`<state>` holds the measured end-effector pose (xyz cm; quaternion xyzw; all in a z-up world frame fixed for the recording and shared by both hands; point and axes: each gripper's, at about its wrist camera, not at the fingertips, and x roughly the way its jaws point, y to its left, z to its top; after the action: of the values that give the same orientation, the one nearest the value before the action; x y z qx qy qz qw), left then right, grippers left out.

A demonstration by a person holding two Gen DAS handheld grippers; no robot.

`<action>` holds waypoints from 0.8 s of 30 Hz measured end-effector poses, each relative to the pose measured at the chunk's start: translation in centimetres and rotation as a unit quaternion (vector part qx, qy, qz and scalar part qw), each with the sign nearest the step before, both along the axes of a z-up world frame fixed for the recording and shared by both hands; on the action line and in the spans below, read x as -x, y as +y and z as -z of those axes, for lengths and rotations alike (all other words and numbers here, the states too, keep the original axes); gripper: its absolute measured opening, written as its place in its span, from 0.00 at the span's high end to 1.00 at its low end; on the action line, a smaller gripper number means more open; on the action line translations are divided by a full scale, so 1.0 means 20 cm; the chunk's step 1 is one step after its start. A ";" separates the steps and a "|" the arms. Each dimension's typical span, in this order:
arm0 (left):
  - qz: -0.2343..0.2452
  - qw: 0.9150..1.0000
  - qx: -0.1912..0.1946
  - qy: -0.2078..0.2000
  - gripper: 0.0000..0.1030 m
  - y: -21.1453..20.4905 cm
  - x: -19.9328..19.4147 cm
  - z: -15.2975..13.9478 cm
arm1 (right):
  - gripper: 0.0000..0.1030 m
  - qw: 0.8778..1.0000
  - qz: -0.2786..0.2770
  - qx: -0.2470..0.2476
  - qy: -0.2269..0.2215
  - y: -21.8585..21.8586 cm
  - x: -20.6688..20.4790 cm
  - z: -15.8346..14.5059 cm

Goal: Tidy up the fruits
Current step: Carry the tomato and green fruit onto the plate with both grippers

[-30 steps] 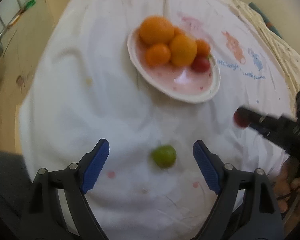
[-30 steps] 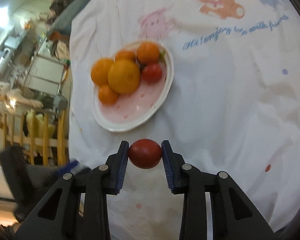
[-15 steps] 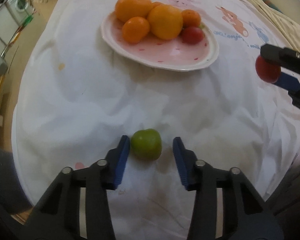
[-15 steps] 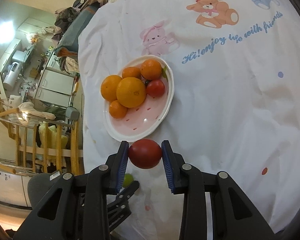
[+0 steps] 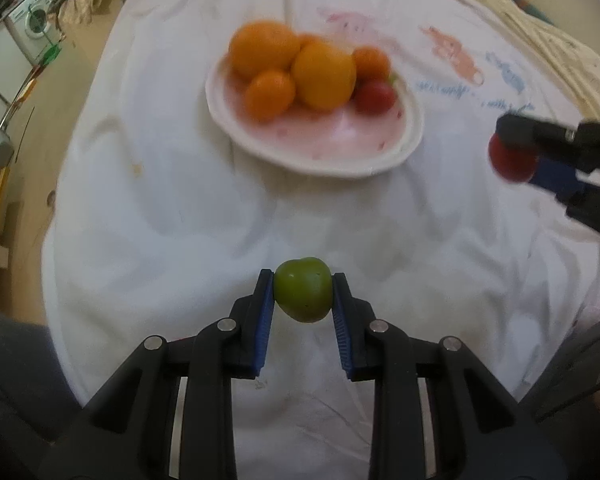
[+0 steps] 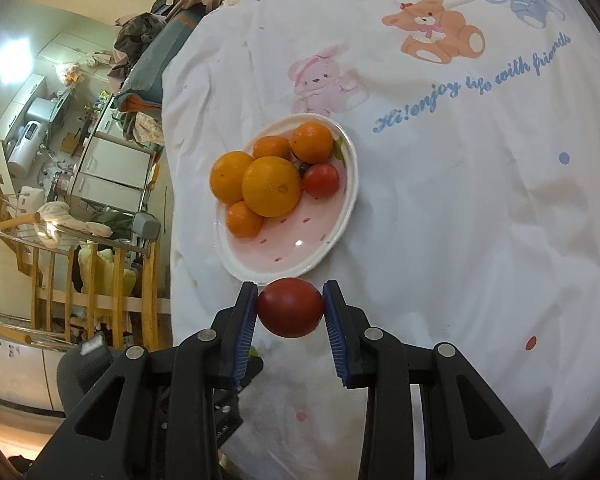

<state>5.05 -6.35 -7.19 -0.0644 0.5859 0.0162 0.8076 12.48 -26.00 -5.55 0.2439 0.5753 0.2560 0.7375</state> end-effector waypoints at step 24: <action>0.010 0.998 0.016 -0.057 0.76 0.34 -0.46 -0.23 | 0.66 0.998 -0.039 0.050 0.027 0.25 -0.36 0.11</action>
<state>14.21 0.43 -2.58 -0.0719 0.5398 -0.0051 0.8387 19.66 -20.96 -7.70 0.1910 0.6163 0.2491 0.7223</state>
